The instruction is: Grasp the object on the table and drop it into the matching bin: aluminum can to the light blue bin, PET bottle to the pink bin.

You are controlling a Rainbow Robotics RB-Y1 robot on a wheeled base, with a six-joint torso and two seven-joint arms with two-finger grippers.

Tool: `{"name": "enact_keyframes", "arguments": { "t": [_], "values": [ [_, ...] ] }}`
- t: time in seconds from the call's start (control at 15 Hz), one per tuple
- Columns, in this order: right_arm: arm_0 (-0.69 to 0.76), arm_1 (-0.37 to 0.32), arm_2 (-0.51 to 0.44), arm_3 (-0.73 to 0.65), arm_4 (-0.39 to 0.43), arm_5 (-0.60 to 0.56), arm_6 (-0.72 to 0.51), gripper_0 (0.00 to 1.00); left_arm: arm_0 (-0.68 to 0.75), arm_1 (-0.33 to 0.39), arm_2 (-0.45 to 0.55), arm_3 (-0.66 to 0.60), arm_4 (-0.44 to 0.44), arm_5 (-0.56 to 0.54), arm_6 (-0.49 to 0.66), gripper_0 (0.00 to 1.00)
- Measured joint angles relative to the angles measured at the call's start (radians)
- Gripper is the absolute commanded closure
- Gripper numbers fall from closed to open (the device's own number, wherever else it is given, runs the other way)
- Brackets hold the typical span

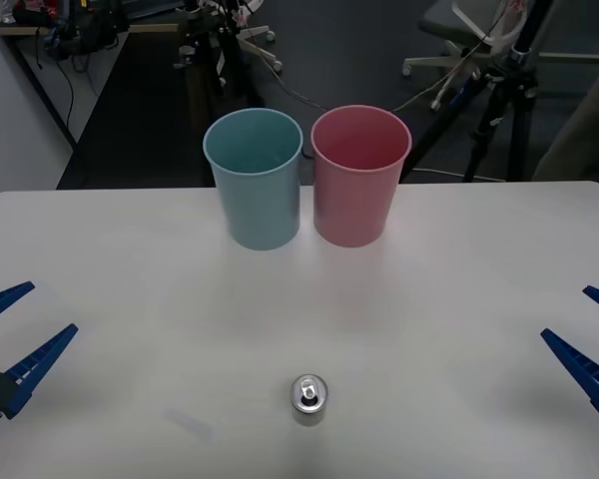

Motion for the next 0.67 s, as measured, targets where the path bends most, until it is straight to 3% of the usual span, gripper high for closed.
{"name": "enact_keyframes", "arguments": {
  "t": [0.53, 0.67],
  "values": [
    [0.097, -0.001, 0.075, 0.0, 0.001, -0.109, 0.073, 0.0, 0.0, 0.0, 0.0, 0.0, 0.0, 0.0, 0.0, 0.0],
    [0.12, -0.001, 0.097, 0.0, 0.001, -0.117, 0.143, 0.0, 0.0, 0.0, 0.0, 0.0, 0.0, 0.0, 0.0, 0.0]
  ]
}}
